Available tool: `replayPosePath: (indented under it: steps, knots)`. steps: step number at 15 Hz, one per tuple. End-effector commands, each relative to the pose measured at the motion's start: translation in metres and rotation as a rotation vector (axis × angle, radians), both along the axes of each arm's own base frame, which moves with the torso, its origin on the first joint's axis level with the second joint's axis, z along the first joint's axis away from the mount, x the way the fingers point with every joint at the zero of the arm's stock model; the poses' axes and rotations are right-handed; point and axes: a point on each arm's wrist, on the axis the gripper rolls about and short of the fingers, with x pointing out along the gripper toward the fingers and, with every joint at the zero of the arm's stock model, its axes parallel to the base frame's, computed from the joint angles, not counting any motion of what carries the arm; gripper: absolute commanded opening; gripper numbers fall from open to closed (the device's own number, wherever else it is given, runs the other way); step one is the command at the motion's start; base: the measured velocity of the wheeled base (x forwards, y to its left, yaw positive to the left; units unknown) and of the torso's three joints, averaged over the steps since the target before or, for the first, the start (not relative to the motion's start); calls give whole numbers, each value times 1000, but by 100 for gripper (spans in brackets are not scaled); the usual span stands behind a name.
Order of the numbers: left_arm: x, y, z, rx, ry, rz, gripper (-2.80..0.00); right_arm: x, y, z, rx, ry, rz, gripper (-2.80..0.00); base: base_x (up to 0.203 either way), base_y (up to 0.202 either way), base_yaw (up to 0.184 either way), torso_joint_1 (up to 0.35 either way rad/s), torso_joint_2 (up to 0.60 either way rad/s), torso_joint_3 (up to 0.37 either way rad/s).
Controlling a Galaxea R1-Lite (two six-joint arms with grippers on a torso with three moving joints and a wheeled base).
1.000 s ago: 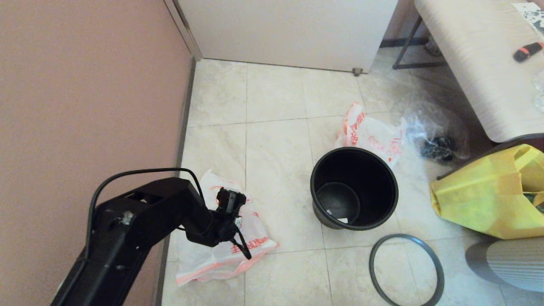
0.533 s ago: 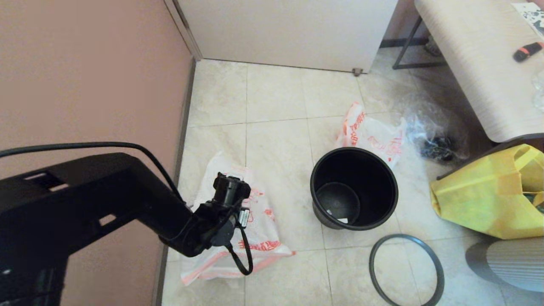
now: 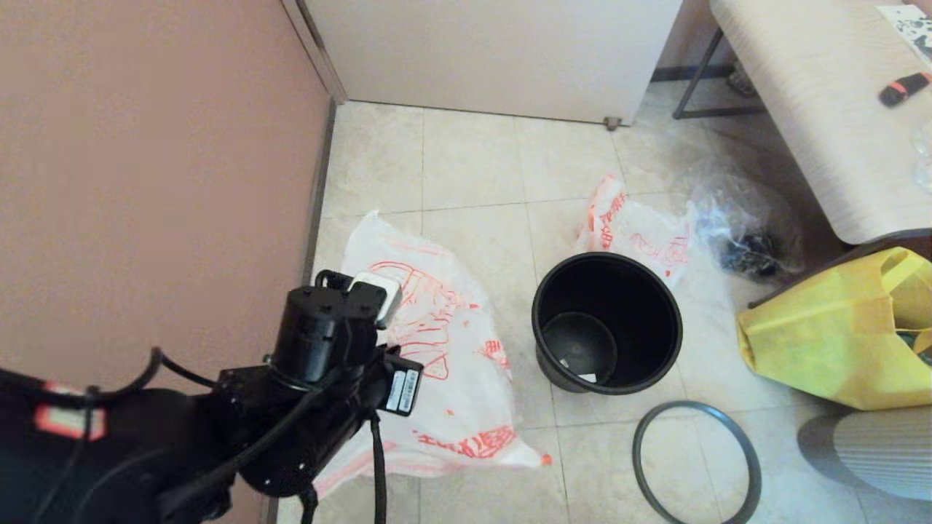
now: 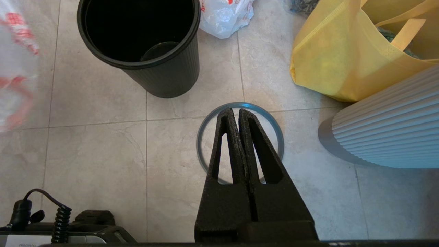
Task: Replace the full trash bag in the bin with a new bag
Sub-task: Put the new garbage bag on the trash can
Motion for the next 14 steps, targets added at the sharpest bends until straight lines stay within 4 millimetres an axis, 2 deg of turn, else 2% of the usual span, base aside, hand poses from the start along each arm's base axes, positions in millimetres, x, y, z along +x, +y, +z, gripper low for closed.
replayPosePath:
  steps: [1,3,5,7,11,14]
  knots:
    - [-32,0,22,-44,-41,-92,-280,0,0,0,0,1,1,-280,0,0,0,0,0,0]
    - [-42,-16,34,-53,-33,-182,-280,0,0,0,0,1,1,-280,0,0,0,0,0,0]
    - [-45,-41,56,-73,-30,-272,-280,0,0,0,0,2,-1,-280,0,0,0,0,0,0]
    - [-42,-69,71,-74,-10,-341,-280,0,0,0,0,2,-1,-280,0,0,0,0,0,0]
    - [-13,-134,72,-58,25,-401,-280,0,0,0,0,1,1,-280,0,0,0,0,0,0]
    - [10,-183,45,1,107,-443,-280,0,0,0,0,3,1,-280,0,0,0,0,0,0]
